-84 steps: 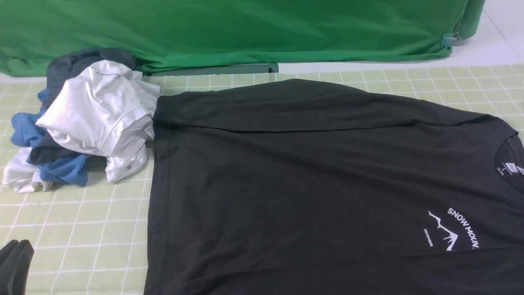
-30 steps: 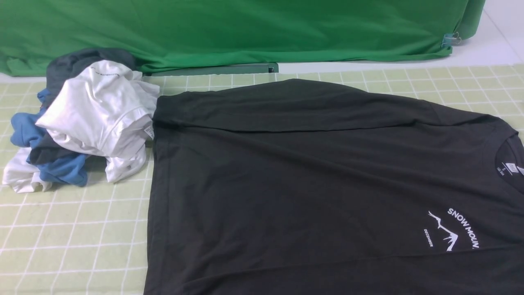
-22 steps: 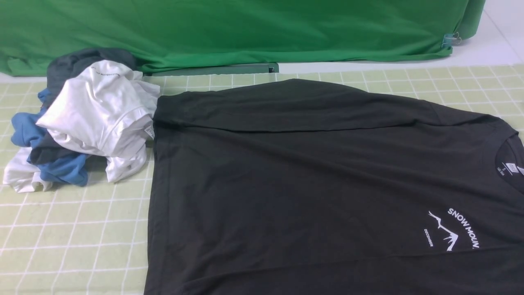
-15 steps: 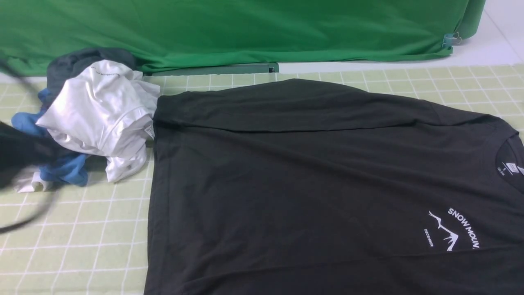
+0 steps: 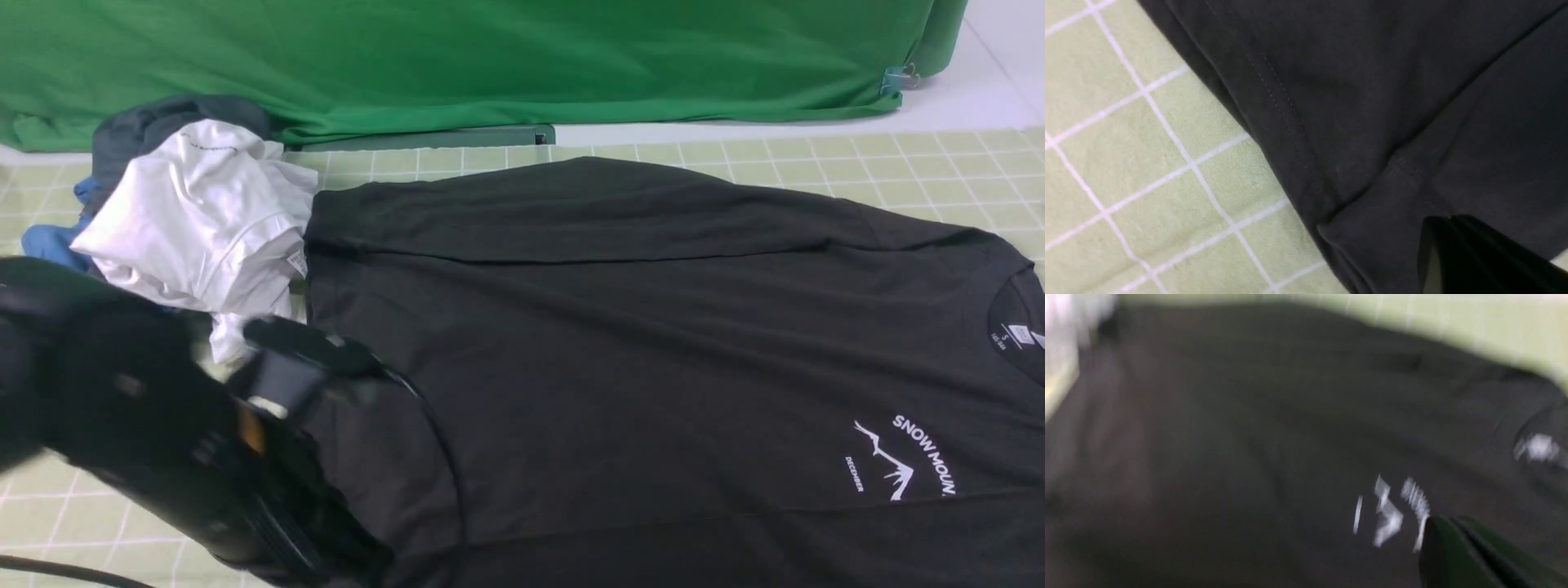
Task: Fold a long-sleeved shirt over a green coffee tablecloth.
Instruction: 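Grasp the left edge of the dark T-shirt lying flat on the table, then fold the left side of the black T-shirt inward over its body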
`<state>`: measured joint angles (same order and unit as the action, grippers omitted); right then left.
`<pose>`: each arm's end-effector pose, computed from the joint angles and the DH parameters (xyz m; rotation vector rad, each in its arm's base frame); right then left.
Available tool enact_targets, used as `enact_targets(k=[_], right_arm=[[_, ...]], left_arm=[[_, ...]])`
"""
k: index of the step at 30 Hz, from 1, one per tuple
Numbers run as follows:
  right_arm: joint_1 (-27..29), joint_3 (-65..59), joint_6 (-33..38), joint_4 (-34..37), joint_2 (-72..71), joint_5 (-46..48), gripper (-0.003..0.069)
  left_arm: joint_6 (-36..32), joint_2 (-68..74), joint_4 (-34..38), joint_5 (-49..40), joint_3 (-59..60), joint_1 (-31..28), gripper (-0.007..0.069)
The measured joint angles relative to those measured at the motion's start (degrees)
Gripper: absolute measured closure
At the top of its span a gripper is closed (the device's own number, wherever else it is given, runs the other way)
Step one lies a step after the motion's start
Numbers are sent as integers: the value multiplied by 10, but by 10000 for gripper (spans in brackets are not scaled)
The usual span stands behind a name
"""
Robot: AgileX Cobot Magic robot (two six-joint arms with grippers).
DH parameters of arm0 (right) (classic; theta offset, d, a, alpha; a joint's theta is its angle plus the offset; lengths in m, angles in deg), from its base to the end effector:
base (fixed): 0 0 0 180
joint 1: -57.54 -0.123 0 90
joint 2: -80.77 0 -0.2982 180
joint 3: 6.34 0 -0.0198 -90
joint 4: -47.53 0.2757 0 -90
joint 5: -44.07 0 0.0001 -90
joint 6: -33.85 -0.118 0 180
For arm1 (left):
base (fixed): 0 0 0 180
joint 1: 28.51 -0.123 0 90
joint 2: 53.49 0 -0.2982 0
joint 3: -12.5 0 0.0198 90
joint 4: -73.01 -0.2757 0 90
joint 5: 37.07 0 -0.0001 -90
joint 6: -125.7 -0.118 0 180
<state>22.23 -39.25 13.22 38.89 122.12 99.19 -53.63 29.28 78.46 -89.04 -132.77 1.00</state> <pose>0.1120 0.0615 0.3400 -0.3211 2.2459 0.3381 0.2026 -0.1248 0.1934 0.6671 2.9037 -0.1870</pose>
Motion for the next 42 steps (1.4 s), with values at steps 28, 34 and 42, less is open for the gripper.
enact_targets(k=[28, 34, 42], right_arm=[[-122, -1, 1, 4, 65, -50, 650], [-122, -1, 1, 4, 65, -50, 649], [-122, -1, 0, 4, 65, -52, 645]], left_arm=[[15, 149, -35, 86, 1, 41, 170], [13, 163, -21, 80, 1, 41, 354], [-10, 132, 8, 34, 1, 41, 591]])
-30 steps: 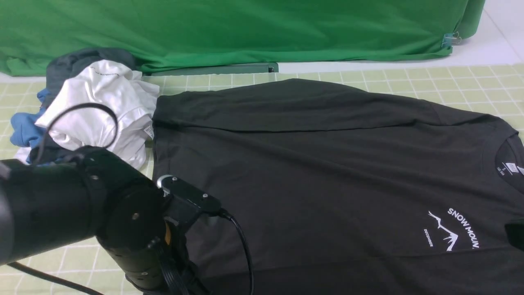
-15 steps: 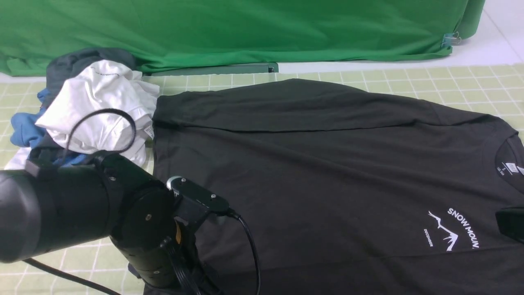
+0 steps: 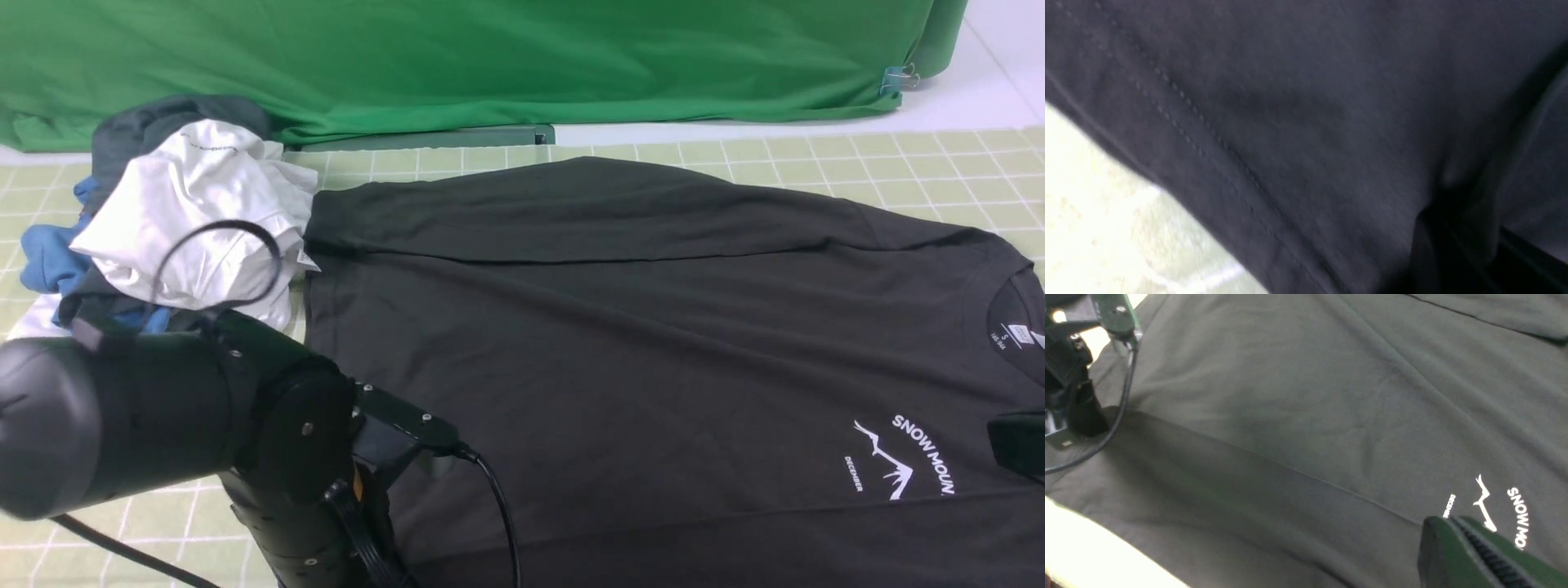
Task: Fold a long-sleeved shirt over a green coffee tablecloth.
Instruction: 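Fold the left side of the black T-shirt inward over its body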
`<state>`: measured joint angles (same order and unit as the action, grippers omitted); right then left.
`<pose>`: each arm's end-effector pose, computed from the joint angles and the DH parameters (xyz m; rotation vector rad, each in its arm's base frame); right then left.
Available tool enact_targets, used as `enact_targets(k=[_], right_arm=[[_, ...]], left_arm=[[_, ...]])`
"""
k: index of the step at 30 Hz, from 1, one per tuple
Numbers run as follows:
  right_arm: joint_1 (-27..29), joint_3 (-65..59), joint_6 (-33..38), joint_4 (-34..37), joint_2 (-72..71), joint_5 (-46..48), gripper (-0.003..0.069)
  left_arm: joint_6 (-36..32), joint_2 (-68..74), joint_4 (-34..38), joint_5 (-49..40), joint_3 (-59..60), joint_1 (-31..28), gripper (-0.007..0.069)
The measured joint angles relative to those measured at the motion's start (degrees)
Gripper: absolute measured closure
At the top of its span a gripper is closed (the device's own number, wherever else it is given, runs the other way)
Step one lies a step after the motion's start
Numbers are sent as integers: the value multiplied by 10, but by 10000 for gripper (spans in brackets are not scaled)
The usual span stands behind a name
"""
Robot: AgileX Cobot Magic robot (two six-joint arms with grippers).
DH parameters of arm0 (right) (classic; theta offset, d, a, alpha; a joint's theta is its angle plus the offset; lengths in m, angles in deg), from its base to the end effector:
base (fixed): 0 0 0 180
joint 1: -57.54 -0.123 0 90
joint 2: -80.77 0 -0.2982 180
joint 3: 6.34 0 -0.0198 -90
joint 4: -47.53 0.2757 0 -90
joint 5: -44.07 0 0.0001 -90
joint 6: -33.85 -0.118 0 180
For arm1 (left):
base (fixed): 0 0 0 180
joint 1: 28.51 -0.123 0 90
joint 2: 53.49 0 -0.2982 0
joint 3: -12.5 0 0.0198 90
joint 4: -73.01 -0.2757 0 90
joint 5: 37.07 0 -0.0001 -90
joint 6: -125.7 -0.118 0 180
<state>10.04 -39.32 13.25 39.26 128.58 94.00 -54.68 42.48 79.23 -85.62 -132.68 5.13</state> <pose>0.1163 0.1077 0.3315 -0.5852 2.2365 0.4468 0.2064 -0.1489 0.1369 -0.8073 -3.0206 0.1277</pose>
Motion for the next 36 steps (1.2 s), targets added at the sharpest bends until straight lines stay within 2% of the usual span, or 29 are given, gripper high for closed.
enact_targets(k=[7, 13, 16, 24, 30, 36], right_arm=[[0, 0, 0, 0, 0, 0, 642], [0, 0, 0, 0, 0, -17, 642], [0, 0, 0, 0, 0, -24, 641], [0, 0, 0, 0, 0, -39, 641], [0, 0, 0, 0, 0, -39, 640], [0, 0, -2, 0, 0, -39, 635]], left_arm=[[-1, -48, -4, -63, -13, 0, 592], [-2, -70, -26, -94, -99, 0, 592], [-2, -70, -38, -94, -145, 0, 592], [24, -47, -163, -80, -307, -29, 592], [30, 11, -178, -43, -329, -80, 591], [30, 70, -185, -32, -330, -94, 590]])
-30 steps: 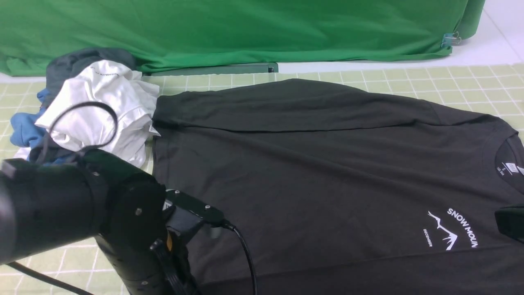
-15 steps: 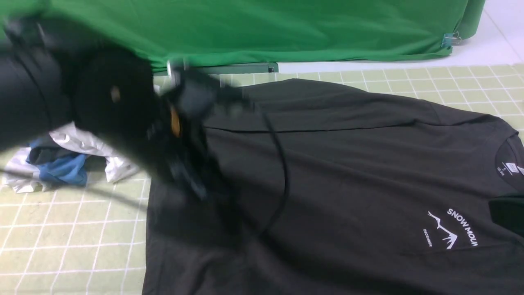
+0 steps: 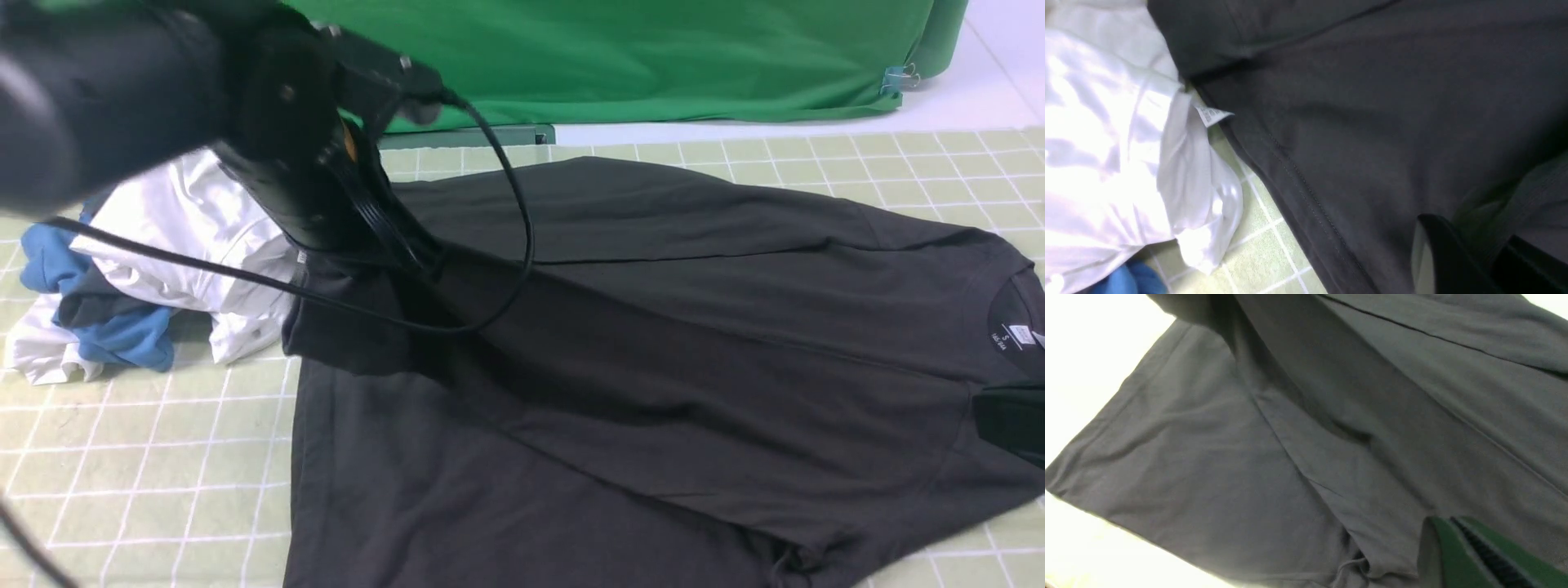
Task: Fold a long-sleeved shirt over a green coffee tablecloth.
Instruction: 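Fold the left side of the black T-shirt inward over its body, then grab the top left corner of the dark shirt with the left gripper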
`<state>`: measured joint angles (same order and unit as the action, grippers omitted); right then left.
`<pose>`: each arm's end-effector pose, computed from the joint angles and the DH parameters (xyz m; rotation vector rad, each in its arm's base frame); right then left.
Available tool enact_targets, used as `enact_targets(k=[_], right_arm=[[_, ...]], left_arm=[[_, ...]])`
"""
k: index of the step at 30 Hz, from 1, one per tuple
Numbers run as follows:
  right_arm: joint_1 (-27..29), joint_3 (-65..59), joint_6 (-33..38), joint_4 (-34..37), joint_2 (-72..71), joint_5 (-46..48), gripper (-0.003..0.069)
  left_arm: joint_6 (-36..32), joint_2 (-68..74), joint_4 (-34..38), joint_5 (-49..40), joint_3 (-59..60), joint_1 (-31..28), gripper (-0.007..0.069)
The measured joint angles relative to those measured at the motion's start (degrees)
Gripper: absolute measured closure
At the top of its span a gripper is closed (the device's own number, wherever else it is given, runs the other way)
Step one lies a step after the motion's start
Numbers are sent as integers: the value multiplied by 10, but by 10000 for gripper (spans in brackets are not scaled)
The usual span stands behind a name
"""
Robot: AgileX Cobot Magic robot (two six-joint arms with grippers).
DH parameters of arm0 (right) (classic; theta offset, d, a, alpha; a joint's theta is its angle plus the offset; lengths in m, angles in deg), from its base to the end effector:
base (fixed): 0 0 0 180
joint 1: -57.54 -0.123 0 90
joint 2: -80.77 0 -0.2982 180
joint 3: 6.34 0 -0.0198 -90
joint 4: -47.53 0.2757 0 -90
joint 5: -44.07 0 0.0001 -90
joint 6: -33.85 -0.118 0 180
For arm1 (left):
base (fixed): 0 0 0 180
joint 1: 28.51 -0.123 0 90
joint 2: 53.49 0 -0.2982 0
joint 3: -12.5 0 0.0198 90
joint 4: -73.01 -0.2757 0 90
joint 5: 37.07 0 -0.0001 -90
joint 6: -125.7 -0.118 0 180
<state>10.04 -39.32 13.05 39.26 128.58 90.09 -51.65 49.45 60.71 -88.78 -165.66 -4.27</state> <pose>0.1191 0.1119 0.3377 -0.5718 2.1744 0.4882 0.3600 -0.1404 0.2563 0.6345 2.6207 0.1276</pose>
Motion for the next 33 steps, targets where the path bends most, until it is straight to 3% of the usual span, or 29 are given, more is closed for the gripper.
enact_targets(k=[9, 13, 19, 27, 33], right_arm=[[0, 0, -1, 0, 0, -2, 627], [0, 0, -1, 0, 0, -2, 621], [0, 0, -1, 0, 0, -2, 617], [0, 0, -2, 0, 0, -2, 610], [0, 0, -2, 0, 0, -2, 603]], left_arm=[[0, 85, -70, 34, 0, -1, 577], [0, 112, -93, 55, 0, -2, 514], [7, 116, -105, 76, 0, -2, 357], [104, 116, -131, 69, -1, -2, 204], [246, 116, -123, 80, -31, -30, 198]])
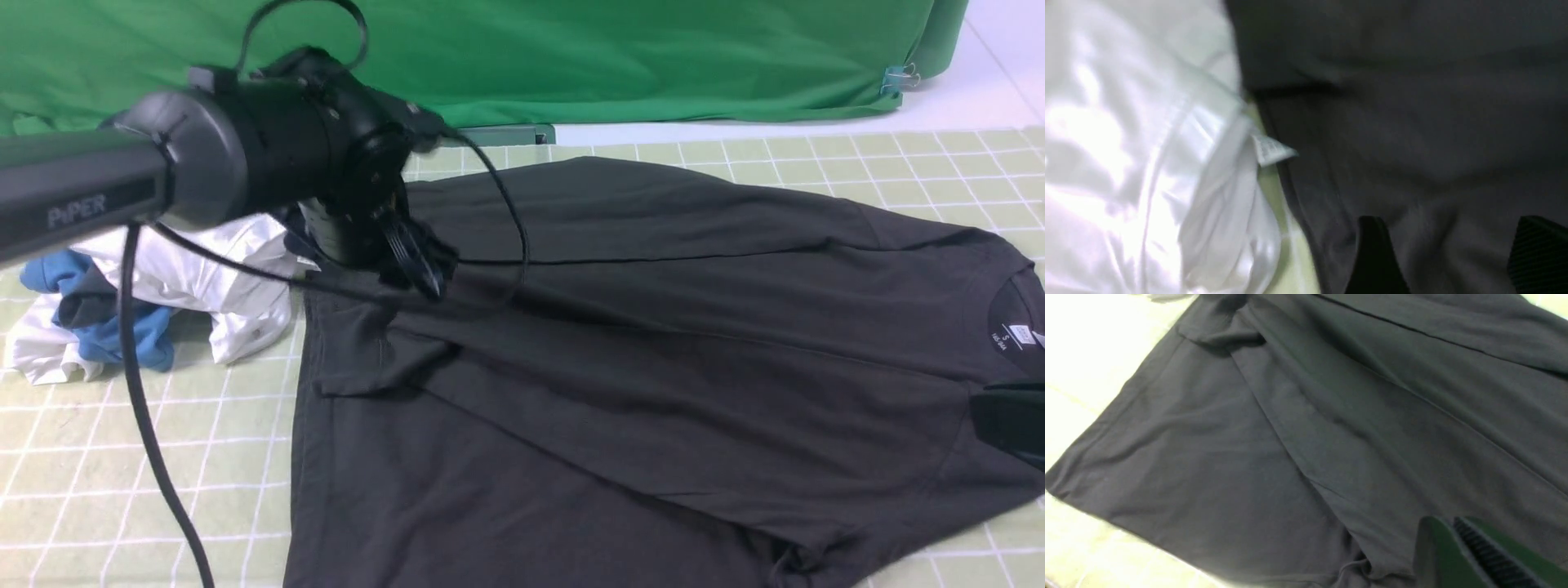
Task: Fold a long-sleeved shirt over a green coffee tablecloth.
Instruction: 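Grab the top left corner of the dark shirt with the left gripper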
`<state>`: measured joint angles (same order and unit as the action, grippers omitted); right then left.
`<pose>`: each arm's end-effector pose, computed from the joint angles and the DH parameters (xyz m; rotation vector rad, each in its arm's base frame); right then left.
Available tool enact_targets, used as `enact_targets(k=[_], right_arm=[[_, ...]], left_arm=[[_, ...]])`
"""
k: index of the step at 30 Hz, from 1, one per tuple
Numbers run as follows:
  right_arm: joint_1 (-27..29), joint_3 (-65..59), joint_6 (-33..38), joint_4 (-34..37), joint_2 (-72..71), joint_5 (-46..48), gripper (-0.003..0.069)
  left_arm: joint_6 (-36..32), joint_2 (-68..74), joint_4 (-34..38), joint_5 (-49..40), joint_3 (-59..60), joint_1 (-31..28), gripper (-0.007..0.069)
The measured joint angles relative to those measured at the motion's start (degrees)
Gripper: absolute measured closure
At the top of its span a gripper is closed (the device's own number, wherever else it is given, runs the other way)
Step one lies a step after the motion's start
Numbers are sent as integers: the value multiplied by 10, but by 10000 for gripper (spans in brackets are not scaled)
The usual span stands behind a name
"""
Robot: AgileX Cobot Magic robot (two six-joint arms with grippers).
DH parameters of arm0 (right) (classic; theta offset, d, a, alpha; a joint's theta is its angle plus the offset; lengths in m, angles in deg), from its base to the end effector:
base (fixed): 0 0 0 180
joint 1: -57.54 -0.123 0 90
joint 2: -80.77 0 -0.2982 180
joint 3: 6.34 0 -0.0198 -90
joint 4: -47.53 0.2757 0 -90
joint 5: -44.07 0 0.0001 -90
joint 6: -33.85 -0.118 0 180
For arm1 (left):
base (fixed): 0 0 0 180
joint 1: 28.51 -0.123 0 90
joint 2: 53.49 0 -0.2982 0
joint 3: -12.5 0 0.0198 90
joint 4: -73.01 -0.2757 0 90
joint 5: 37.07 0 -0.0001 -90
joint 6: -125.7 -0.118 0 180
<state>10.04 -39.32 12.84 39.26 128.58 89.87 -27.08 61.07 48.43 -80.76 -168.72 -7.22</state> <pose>0.1193 0.1121 0.3381 -0.5674 2.1722 0.4924 0.4165 -0.1259 0.2013 0.1958 2.6218 0.2163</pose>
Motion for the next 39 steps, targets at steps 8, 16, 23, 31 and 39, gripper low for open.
enact_targets(k=[8, 16, 23, 31, 39], right_arm=[[0, 0, 0, 0, 0, 0, 598], [0, 0, -1, 0, 0, 0, 593], [0, 0, -1, 0, 0, -2, 590], [0, 0, -1, 0, 0, -2, 589], [0, 0, -1, 0, 0, -2, 589]], left_arm=[[-10, 9, 262, 131, -14, -106, 200], [-20, 56, 388, 150, -16, -168, 200], [-20, 83, 413, 197, -16, -171, 200], [-21, 113, 444, 239, -16, -171, 200], [-21, 130, 455, 246, -16, -171, 200]])
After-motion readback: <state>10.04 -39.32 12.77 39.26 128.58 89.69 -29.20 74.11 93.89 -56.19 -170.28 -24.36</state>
